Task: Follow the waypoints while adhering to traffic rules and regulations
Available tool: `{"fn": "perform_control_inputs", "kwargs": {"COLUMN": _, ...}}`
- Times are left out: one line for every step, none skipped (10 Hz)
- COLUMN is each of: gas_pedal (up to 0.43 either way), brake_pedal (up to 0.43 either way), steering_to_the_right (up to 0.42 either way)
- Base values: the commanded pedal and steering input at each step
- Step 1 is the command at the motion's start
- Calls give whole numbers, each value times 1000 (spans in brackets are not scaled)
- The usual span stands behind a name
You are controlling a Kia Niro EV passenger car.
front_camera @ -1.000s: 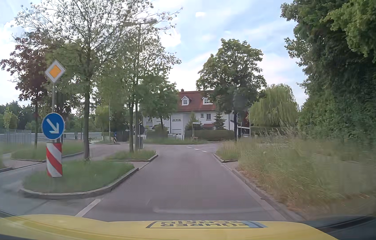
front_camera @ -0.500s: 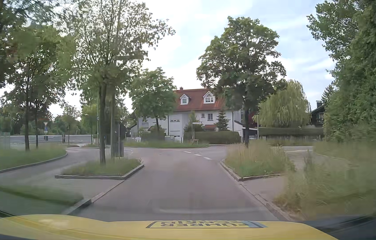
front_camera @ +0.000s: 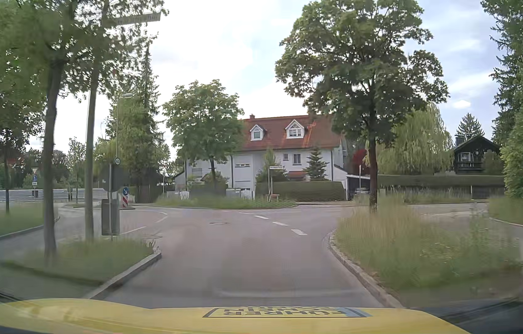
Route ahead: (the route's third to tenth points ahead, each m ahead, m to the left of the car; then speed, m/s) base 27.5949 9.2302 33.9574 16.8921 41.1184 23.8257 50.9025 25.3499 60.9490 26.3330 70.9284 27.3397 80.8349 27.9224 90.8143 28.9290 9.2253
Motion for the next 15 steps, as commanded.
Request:
{"fn": "perform_control_inputs", "kwargs": {"gas_pedal": 0, "brake_pedal": 0, "steering_to_the_right": -18}}
{"fn": "perform_control_inputs", "kwargs": {"gas_pedal": 0, "brake_pedal": 0, "steering_to_the_right": -26}}
{"fn": "perform_control_inputs", "kwargs": {"gas_pedal": 0, "brake_pedal": 0, "steering_to_the_right": -34}}
{"fn": "perform_control_inputs", "kwargs": {"gas_pedal": 0, "brake_pedal": 0, "steering_to_the_right": -40}}
{"fn": "perform_control_inputs", "kwargs": {"gas_pedal": 0, "brake_pedal": 0, "steering_to_the_right": -47}}
{"fn": "perform_control_inputs", "kwargs": {"gas_pedal": 0, "brake_pedal": 0, "steering_to_the_right": -54}}
{"fn": "perform_control_inputs", "kwargs": {"gas_pedal": 0, "brake_pedal": 0, "steering_to_the_right": -60}}
{"fn": "perform_control_inputs", "kwargs": {"gas_pedal": 0, "brake_pedal": 0, "steering_to_the_right": -69}}
{"fn": "perform_control_inputs", "kwargs": {"gas_pedal": 0, "brake_pedal": 0, "steering_to_the_right": -83}}
{"fn": "perform_control_inputs", "kwargs": {"gas_pedal": 0, "brake_pedal": 0, "steering_to_the_right": -95}}
{"fn": "perform_control_inputs", "kwargs": {"gas_pedal": 0, "brake_pedal": 0, "steering_to_the_right": -109}}
{"fn": "perform_control_inputs", "kwargs": {"gas_pedal": 0, "brake_pedal": 0, "steering_to_the_right": -120}}
{"fn": "perform_control_inputs", "kwargs": {"gas_pedal": 0, "brake_pedal": 0, "steering_to_the_right": -125}}
{"fn": "perform_control_inputs", "kwargs": {"gas_pedal": 0, "brake_pedal": 0, "steering_to_the_right": -126}}
{"fn": "perform_control_inputs", "kwargs": {"gas_pedal": 0, "brake_pedal": 0, "steering_to_the_right": -126}}
